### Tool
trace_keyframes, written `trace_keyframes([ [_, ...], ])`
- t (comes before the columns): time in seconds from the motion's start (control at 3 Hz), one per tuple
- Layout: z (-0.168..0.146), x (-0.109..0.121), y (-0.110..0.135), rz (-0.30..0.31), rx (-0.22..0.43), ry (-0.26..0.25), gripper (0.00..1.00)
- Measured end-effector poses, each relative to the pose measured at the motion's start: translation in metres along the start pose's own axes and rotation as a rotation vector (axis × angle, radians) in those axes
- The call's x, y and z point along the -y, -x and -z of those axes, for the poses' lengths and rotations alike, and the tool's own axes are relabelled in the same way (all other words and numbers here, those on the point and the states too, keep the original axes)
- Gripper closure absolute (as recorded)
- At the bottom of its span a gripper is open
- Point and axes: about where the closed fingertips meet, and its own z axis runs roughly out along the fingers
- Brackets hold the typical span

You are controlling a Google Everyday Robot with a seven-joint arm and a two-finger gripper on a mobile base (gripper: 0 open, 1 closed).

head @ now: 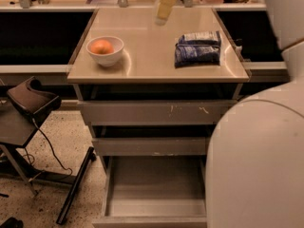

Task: Place blue chip bag into bottom drawer

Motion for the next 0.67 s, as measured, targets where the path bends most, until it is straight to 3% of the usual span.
trace_keyframes([
  [0.33,-0.001,0.003,0.001,0.000,0.004,-0.008,0.00],
  [0.67,-0.025,0.003,-0.042,-0.102,0.027,-0.003,0.00],
])
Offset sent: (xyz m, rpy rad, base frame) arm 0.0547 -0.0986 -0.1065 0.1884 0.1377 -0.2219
